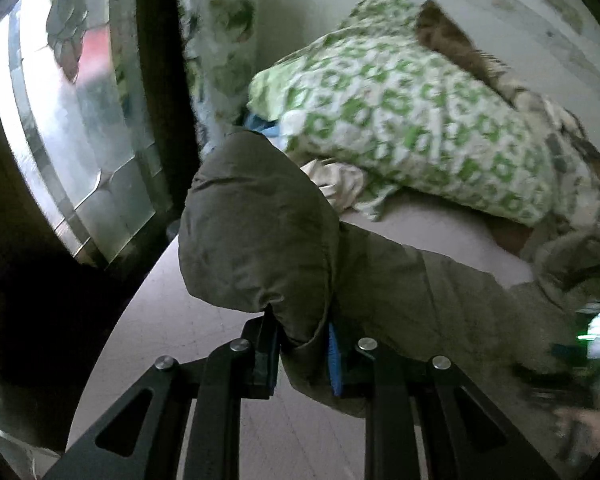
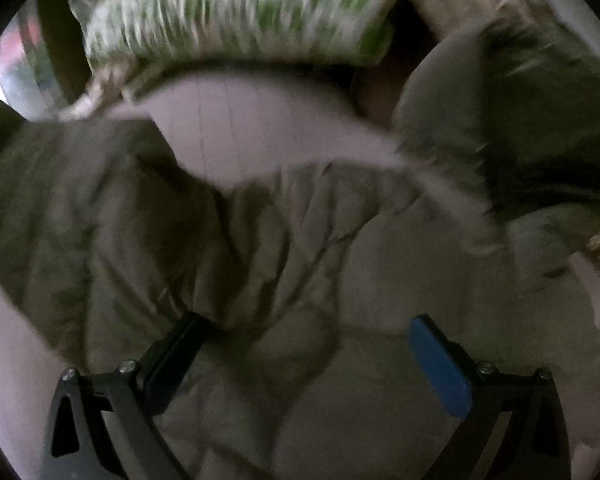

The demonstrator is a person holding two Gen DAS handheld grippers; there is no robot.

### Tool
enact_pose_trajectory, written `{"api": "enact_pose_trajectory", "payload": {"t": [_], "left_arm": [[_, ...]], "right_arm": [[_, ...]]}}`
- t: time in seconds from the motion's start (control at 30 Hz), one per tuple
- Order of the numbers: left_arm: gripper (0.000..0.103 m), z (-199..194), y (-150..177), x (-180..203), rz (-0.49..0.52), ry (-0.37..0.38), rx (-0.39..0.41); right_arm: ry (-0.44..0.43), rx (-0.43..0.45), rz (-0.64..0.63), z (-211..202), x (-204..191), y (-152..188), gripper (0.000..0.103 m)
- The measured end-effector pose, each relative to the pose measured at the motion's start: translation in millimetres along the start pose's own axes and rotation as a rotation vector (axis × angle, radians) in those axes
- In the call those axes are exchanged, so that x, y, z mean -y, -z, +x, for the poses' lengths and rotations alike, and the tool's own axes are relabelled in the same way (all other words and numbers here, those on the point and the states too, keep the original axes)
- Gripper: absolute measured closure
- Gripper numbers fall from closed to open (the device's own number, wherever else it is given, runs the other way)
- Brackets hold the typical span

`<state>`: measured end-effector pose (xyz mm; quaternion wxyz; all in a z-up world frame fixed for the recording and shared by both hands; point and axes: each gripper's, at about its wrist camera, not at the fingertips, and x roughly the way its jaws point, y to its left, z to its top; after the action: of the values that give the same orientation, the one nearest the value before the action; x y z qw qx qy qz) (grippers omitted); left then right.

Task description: Fold large clothes

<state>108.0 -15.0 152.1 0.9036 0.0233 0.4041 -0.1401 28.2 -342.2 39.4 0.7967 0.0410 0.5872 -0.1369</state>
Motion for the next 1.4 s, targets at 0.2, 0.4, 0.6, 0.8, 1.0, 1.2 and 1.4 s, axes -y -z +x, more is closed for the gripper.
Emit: {"api": "enact_pose_trajectory", "payload": {"t": [0.2, 0.4, 0.6, 0.8, 1.0, 1.2, 1.4], "left_arm": [[0.083, -33, -5, 56, 0.181, -0.05, 0.06], [0.083, -45, 2, 116, 0.311, -0.032, 0.059], [0.083, -50, 23, 214, 0.461, 0.04, 0.033], [0.083, -39, 53, 321, 0.554, 0.138, 0.005], [0.083, -18, 92, 418, 0.634, 0.232, -0.049], [0.083, 2, 131, 484, 0.66, 0.298, -0.13], [0.07, 23, 155, 523, 0.658, 0.321, -0.184]], "right_arm": [[-0.023, -0.005, 0.029, -6, 5, 5, 0.0], [-0.045, 0.052, 0.068, -54, 54, 51, 0.0], [-0.018, 0.086, 0.149, -92, 129, 105, 0.0], [0.024, 0.094, 0.252, -114, 205, 154, 0.0], [0.064, 0.065, 0.312, -113, 257, 192, 0.0], [0.068, 0.04, 0.365, -102, 283, 217, 0.0], [0.064, 0.042, 0.394, -98, 290, 224, 0.0]]}}
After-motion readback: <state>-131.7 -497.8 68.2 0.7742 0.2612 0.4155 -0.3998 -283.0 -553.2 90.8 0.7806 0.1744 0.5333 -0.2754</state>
